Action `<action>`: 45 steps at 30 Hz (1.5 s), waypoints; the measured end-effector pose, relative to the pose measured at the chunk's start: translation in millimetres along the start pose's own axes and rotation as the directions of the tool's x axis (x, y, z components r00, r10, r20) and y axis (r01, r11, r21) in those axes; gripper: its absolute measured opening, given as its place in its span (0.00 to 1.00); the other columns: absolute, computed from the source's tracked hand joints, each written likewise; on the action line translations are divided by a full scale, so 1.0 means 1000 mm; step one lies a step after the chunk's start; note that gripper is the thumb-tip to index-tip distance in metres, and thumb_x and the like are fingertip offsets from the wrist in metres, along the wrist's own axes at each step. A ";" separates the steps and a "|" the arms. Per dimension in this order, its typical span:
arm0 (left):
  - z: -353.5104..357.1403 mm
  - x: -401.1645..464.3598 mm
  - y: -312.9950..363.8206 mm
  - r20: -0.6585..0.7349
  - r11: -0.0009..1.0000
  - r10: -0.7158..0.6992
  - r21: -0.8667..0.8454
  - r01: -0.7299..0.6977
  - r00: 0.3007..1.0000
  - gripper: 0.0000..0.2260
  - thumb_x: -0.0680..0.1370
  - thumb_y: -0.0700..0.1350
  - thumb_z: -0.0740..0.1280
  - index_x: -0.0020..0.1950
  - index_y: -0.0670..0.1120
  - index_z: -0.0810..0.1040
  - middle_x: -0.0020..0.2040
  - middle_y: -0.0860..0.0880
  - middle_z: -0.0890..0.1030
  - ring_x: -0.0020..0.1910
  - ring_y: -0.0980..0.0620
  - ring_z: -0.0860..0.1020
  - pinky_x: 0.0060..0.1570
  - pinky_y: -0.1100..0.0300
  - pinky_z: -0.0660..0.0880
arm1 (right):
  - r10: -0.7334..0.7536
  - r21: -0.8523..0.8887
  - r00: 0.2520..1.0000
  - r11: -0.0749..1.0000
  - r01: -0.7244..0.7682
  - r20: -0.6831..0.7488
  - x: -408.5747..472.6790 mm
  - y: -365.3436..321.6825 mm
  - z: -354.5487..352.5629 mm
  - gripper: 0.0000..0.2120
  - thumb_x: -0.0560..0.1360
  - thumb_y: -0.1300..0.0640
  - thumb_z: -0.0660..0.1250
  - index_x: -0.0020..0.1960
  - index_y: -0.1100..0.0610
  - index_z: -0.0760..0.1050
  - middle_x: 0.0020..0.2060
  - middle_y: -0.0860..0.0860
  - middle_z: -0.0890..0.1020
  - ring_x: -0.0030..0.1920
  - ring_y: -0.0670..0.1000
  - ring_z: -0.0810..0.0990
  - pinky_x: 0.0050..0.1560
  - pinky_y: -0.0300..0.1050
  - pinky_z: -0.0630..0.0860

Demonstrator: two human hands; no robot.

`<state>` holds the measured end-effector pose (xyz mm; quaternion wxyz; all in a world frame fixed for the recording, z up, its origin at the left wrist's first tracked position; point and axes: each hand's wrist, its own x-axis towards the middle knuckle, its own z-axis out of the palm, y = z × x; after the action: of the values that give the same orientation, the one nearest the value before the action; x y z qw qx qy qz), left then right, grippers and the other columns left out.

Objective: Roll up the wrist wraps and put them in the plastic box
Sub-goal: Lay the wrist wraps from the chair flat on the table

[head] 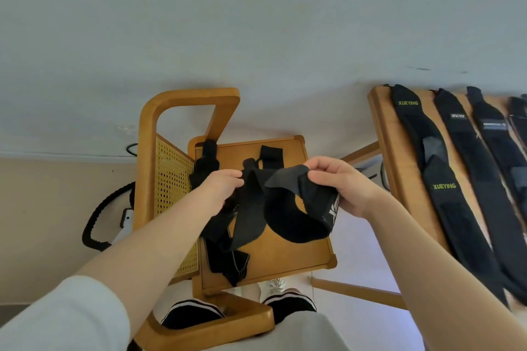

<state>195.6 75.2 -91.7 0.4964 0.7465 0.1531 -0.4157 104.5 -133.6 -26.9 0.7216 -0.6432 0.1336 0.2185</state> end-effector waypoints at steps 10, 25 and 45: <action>0.003 -0.053 0.042 0.479 0.883 0.348 0.120 -0.453 0.806 0.15 0.80 0.52 0.61 0.64 0.50 0.73 0.58 0.55 0.79 0.56 0.59 0.77 0.56 0.64 0.75 | -0.094 0.099 0.994 0.991 0.088 0.061 0.006 -0.006 -0.002 0.05 0.71 0.59 0.65 0.47 0.55 0.77 0.43 0.54 0.82 0.44 0.53 0.81 0.43 0.45 0.80; 0.023 -0.062 0.034 0.255 0.843 0.487 0.114 -0.526 0.835 0.14 0.82 0.51 0.56 0.58 0.52 0.80 0.56 0.55 0.79 0.54 0.59 0.76 0.56 0.64 0.72 | 0.151 -0.282 0.902 0.918 -0.280 -0.405 -0.004 -0.013 0.033 0.09 0.76 0.51 0.67 0.49 0.57 0.80 0.47 0.57 0.82 0.50 0.56 0.80 0.55 0.50 0.78; 0.046 -0.044 0.022 0.588 -0.349 0.794 0.650 -0.675 0.155 0.11 0.68 0.31 0.72 0.49 0.41 0.82 0.40 0.43 0.83 0.32 0.41 0.80 0.32 0.49 0.79 | -0.269 -0.777 0.874 0.605 -0.174 -0.405 -0.060 -0.005 0.030 0.04 0.78 0.55 0.65 0.45 0.52 0.71 0.37 0.47 0.76 0.39 0.46 0.74 0.38 0.40 0.69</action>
<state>161.2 33.1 -51.3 0.1644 0.7980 -0.5774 0.0523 51.9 -113.4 10.3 0.3081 -0.9317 0.1805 0.0667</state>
